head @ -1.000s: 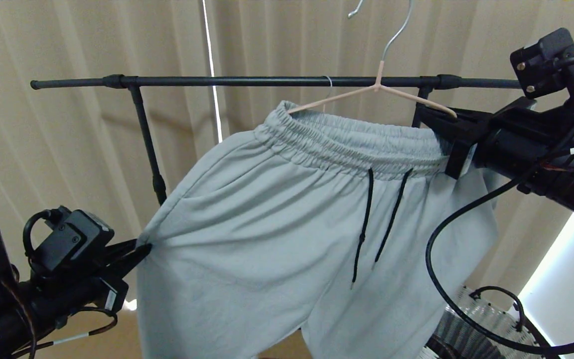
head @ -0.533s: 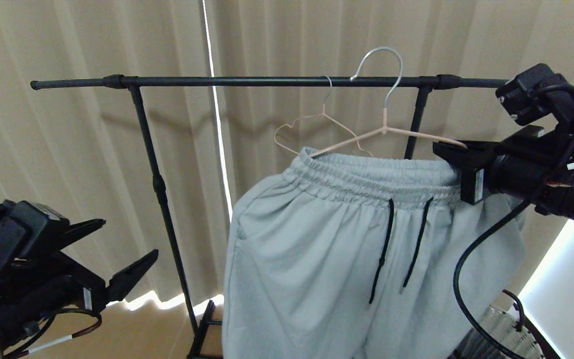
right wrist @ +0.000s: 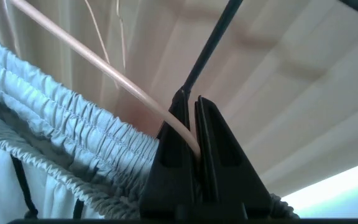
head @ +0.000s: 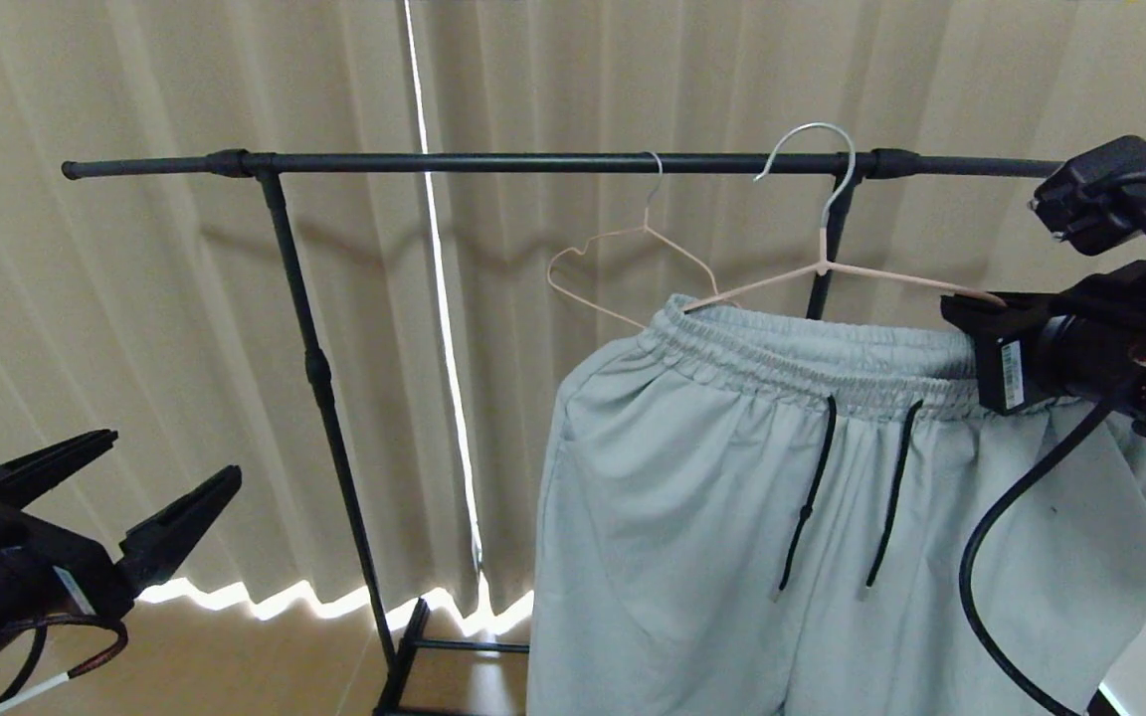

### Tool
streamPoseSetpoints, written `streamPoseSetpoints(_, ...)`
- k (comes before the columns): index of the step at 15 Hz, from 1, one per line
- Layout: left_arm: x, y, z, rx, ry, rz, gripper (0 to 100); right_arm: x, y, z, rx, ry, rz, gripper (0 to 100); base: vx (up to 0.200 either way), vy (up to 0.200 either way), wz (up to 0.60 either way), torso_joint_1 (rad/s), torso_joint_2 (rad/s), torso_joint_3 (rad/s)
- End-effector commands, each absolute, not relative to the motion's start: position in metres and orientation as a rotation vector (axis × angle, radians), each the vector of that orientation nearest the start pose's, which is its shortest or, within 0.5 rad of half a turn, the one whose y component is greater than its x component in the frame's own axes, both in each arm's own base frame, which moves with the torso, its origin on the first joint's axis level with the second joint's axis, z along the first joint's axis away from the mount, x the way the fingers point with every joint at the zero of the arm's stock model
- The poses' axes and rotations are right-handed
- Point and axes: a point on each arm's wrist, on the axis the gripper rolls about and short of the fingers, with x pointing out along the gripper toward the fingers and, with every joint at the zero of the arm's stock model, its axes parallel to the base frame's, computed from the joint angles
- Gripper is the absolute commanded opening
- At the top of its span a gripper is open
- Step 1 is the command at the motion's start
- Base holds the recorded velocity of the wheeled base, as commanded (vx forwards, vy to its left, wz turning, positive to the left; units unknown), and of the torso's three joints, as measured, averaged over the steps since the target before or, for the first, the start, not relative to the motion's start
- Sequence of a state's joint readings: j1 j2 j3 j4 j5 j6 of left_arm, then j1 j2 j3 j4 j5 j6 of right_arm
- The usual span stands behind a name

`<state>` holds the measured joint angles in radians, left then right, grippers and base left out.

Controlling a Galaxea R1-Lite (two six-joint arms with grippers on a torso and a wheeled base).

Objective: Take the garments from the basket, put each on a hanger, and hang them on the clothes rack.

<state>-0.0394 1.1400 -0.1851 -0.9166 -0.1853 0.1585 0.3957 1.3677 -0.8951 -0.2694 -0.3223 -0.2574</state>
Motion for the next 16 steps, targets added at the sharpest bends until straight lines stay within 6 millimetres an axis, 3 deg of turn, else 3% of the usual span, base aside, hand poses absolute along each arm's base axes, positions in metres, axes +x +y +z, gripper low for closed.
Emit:
streamPoseSetpoints(1, 0.138, -0.009, 0.172, 0.157, 0.008, -0.222, 100, 0.212, 0.079, 0.264, -0.323, 0.171, 0.087, 0, 0.000, 0.200, 0.00, 0.002, 0.00, 0.002)
streamPoseSetpoints(9, 0.135, -0.009, 0.170, 0.163, 0.012, -0.227, 100, 0.215, 0.078, 0.264, -0.320, 0.169, 0.081, 0, 0.000, 0.200, 0.00, -0.002, 0.00, 0.002)
streamPoseSetpoints(16, 0.132, -0.010, 0.169, 0.181, 0.006, -0.230, 100, 0.227, 0.083, 0.263, -0.324, 0.177, 0.029, 0, 0.000, 0.000, 0.00, 0.000, 0.00, 0.000)
